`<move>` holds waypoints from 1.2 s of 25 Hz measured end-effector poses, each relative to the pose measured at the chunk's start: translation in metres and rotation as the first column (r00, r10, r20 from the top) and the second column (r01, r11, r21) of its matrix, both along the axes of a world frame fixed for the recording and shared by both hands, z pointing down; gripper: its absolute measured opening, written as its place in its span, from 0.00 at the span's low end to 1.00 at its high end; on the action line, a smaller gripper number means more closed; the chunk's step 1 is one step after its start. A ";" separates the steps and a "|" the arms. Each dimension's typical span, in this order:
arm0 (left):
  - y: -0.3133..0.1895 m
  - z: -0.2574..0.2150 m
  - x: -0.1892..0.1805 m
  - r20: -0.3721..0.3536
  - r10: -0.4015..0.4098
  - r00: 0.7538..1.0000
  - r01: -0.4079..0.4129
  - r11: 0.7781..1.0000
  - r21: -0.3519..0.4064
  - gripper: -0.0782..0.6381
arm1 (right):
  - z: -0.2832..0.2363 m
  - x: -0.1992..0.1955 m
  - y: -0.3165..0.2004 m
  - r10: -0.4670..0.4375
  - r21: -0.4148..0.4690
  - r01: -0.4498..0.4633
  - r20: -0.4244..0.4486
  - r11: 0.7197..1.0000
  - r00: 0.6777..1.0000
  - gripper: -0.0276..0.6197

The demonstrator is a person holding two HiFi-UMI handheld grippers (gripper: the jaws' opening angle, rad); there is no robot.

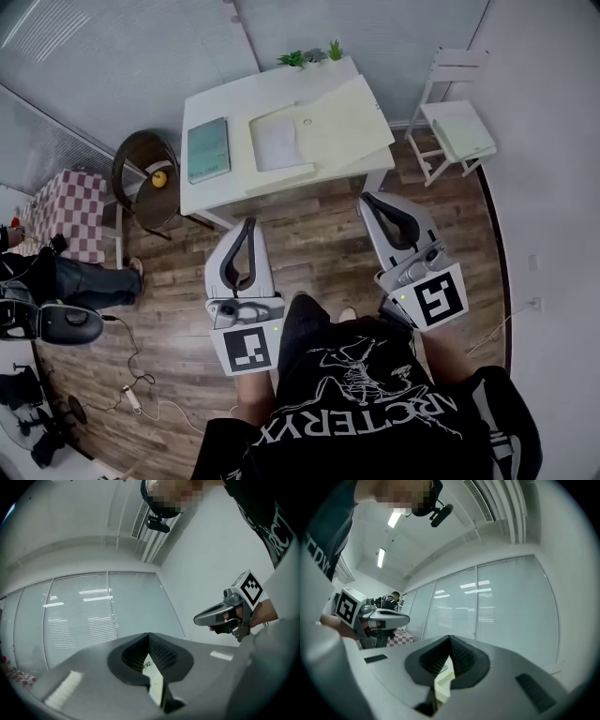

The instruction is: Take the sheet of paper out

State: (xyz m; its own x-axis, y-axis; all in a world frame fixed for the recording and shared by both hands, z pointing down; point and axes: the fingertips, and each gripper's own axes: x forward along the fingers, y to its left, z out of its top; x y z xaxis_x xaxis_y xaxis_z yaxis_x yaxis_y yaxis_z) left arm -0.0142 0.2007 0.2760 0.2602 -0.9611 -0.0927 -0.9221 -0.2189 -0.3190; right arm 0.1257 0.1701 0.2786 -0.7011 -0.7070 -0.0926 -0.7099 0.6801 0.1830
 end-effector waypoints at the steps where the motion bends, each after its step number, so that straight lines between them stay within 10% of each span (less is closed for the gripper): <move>1: -0.004 0.002 0.002 0.001 -0.003 1.000 0.003 1.000 -0.003 0.12 | 0.003 0.001 -0.005 -0.005 -0.004 0.005 -0.004 1.000 1.000 0.06; 30: -0.364 0.032 -0.130 -0.010 0.164 0.986 -0.164 0.982 -0.090 0.12 | 0.042 -0.128 -0.361 0.101 -0.183 -0.104 -0.025 0.978 0.995 0.06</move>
